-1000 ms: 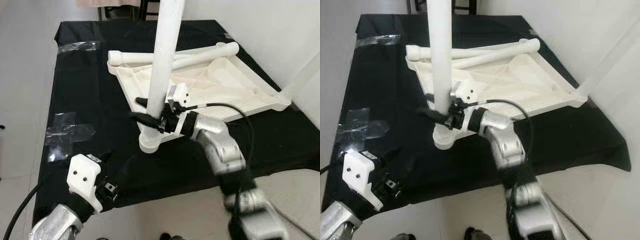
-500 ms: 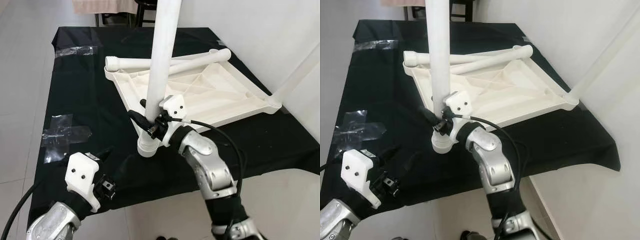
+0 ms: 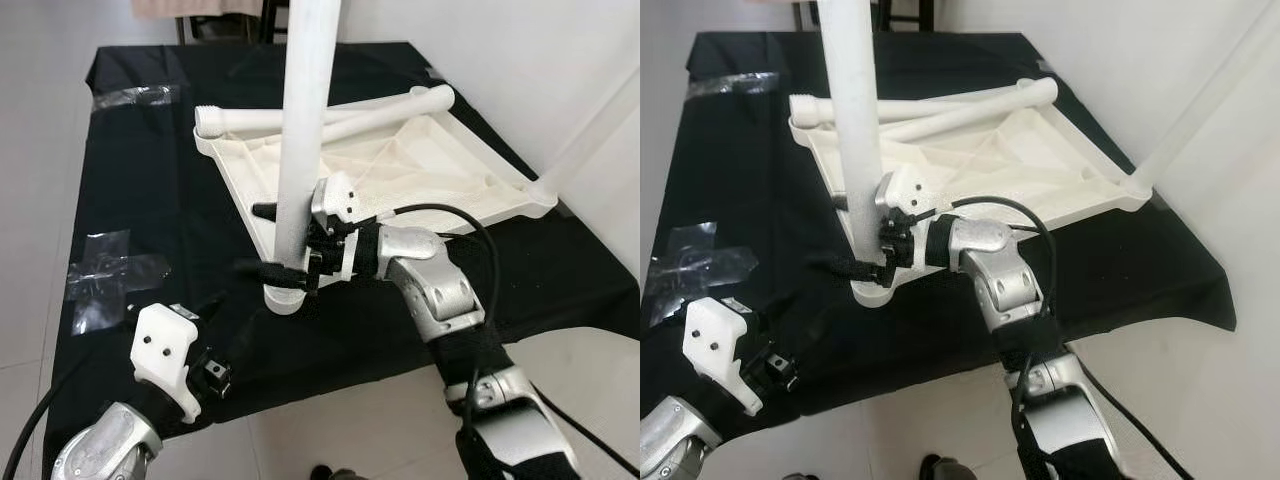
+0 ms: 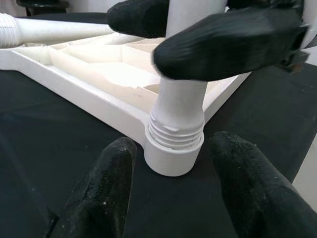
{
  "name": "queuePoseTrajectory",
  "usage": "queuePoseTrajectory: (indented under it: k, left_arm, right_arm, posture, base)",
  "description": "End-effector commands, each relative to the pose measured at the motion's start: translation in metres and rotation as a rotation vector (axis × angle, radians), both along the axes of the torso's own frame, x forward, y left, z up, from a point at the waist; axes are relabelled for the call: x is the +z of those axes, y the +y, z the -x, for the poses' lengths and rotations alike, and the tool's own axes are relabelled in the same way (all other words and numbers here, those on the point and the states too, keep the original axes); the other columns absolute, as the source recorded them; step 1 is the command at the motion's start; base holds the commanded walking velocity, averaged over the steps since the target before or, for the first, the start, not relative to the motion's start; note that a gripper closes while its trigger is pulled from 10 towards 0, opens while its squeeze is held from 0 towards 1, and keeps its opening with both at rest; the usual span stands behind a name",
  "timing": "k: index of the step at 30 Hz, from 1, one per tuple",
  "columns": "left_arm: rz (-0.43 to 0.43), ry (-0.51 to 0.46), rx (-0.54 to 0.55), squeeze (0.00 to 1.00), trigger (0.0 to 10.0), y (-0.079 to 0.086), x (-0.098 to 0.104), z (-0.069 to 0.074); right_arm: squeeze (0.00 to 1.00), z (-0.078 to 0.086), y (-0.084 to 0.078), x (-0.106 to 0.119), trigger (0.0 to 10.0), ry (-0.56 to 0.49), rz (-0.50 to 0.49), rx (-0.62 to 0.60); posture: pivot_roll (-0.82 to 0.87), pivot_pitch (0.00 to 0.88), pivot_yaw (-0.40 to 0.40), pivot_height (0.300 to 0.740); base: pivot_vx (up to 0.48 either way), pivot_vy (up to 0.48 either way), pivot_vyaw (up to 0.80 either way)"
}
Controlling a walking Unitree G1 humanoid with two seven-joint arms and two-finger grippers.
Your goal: Building children table
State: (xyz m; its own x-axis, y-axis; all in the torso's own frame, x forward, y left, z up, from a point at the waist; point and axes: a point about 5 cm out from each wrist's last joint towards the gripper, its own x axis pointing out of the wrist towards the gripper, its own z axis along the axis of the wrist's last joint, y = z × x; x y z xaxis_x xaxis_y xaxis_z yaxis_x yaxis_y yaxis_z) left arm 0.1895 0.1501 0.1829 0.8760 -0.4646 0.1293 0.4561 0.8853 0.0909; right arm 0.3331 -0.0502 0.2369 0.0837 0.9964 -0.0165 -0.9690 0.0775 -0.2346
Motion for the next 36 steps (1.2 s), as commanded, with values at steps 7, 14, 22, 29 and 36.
queuePoseTrajectory:
  k: [7,14,22,29,36]
  left_arm:
    - [-0.006,0.016,0.003,0.00,10.0,0.002,-0.002,0.004]
    - [-0.004,0.017,-0.002,0.00,10.0,0.000,-0.002,0.005]
    - [0.000,0.021,-0.006,0.00,10.0,-0.001,-0.002,0.007]
    - [-0.006,0.028,-0.004,0.00,10.0,0.004,-0.002,0.007]
    - [-0.002,0.026,-0.011,0.00,10.0,0.002,-0.001,0.006]
  right_arm:
    - [0.00,-0.004,0.000,0.007,0.0,0.052,0.019,0.171]
    - [0.00,-0.009,-0.008,0.007,0.0,0.064,-0.004,0.166]
    - [0.00,-0.014,-0.029,-0.007,0.0,0.061,-0.051,-0.071]
    - [0.00,0.032,-0.048,-0.091,0.0,0.175,0.110,-0.887]
    - [0.00,0.026,-0.029,-0.082,0.0,0.138,0.080,-0.815]
  posture:
    - [0.16,0.210,-0.136,0.740]
    - [0.15,0.216,-0.134,0.740]
    - [0.14,0.229,-0.140,0.740]
    - [0.11,0.262,-0.142,0.740]
    - [0.12,0.242,-0.129,0.740]
  base:
    - [0.000,0.000,0.00]
    - [0.000,0.000,0.00]
    - [0.000,0.000,0.00]
    - [0.000,0.000,0.00]
    - [0.000,0.000,0.00]
